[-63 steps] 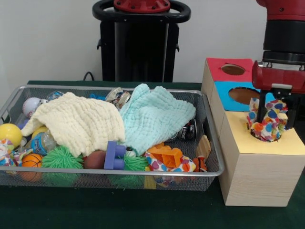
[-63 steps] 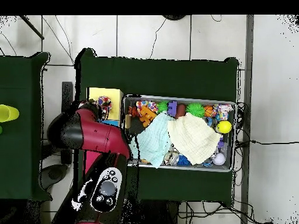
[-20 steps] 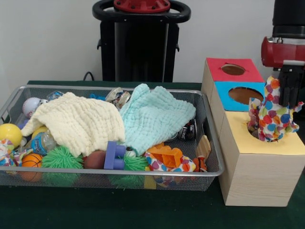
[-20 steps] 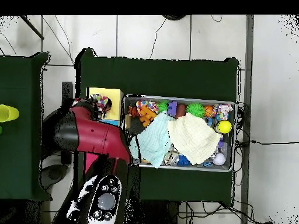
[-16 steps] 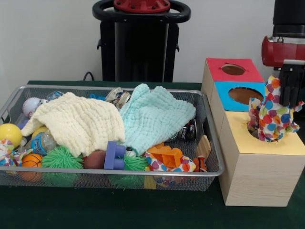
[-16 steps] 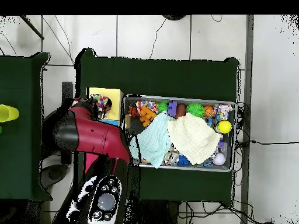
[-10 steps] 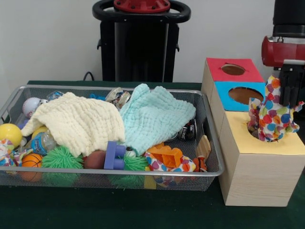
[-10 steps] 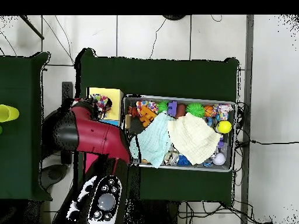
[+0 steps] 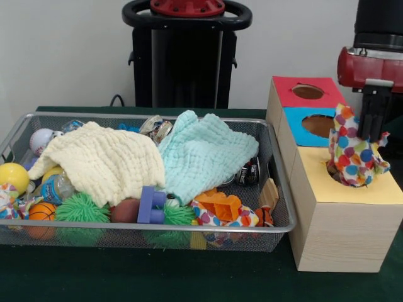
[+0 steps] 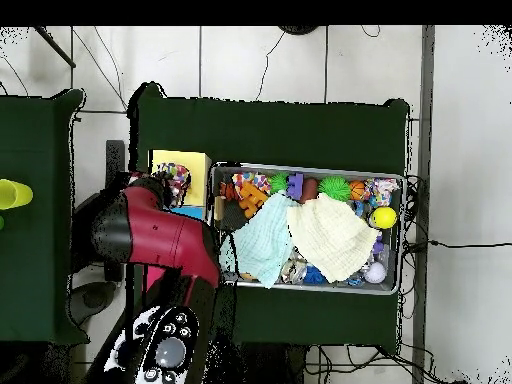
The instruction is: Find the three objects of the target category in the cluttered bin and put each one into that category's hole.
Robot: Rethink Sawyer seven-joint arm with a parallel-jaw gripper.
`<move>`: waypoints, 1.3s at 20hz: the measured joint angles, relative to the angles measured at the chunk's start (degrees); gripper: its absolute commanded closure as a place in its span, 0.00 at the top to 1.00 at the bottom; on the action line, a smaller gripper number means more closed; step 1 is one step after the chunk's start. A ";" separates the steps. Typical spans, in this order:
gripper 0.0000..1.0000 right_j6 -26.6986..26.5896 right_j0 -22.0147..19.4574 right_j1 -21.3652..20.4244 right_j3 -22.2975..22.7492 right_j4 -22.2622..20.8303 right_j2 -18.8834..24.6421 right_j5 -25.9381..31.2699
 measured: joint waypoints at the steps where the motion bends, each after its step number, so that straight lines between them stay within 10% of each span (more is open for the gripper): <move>1: 0.00 0.00 0.46 0.35 -0.14 0.00 -0.65 0.24; 26: 0.00 0.00 3.18 6.23 -2.02 1.60 -5.37 2.61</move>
